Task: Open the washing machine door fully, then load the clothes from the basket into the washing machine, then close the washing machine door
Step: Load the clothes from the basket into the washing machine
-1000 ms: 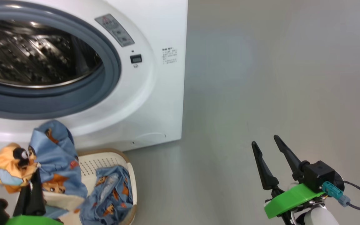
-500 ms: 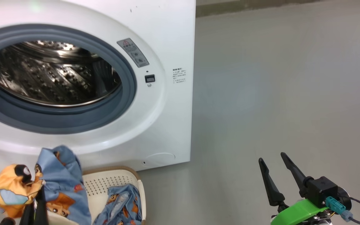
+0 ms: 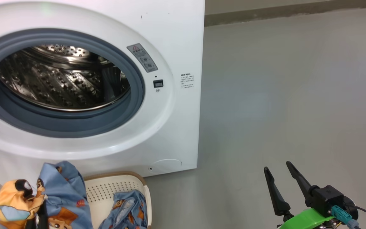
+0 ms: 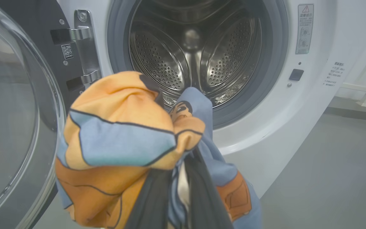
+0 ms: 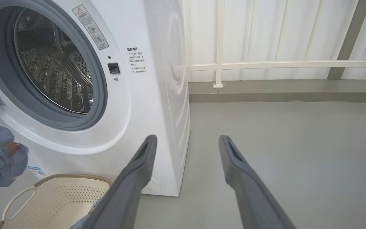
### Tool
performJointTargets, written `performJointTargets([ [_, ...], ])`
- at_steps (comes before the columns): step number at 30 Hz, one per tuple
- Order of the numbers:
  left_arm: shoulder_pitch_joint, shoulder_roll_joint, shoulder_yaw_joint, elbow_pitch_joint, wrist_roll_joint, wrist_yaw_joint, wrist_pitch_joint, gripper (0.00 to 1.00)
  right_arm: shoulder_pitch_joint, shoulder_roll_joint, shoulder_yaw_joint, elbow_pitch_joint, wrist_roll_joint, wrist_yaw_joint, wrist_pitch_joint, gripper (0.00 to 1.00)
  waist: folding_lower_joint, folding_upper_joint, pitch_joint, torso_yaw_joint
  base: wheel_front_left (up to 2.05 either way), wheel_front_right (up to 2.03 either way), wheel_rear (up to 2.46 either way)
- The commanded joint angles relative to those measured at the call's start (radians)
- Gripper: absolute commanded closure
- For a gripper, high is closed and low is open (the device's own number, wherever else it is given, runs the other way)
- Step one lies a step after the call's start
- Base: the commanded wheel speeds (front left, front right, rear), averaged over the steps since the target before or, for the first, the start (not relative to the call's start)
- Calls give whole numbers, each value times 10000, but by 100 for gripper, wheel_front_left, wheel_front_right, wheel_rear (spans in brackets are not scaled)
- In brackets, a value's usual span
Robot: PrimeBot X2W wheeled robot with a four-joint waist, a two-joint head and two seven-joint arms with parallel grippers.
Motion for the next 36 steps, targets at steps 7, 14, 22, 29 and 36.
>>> performJointTargets([
  [7, -665, 211, 148, -242, 32, -15, -135, 100, -272, -4, 303, -307, 116, 16, -118, 0, 1, 0, 636, -162, 0, 0, 0],
  [14, -1727, 513, 205, -215, -179, -15, -135, 100, -518, -4, 283, -458, 211, 16, -118, 0, 1, 0, 1555, -415, 0, 0, 0],
  [22, -3452, 1185, 139, -105, -370, -15, -135, 100, -941, -4, 461, -637, 324, 16, -118, 0, 1, 0, 2515, -705, 0, 0, 0],
  [29, -5420, 2419, -244, 445, -546, -15, -135, 100, -1353, -4, 560, -815, 499, 16, -118, 0, 1, 0, 3458, -1105, 0, 0, 0],
  [36, -7378, 3357, -942, 1593, -955, -15, -135, 100, -1516, -4, 506, -977, 683, 16, -118, 0, 1, 0, 4358, -1419, 0, 0, 0],
])
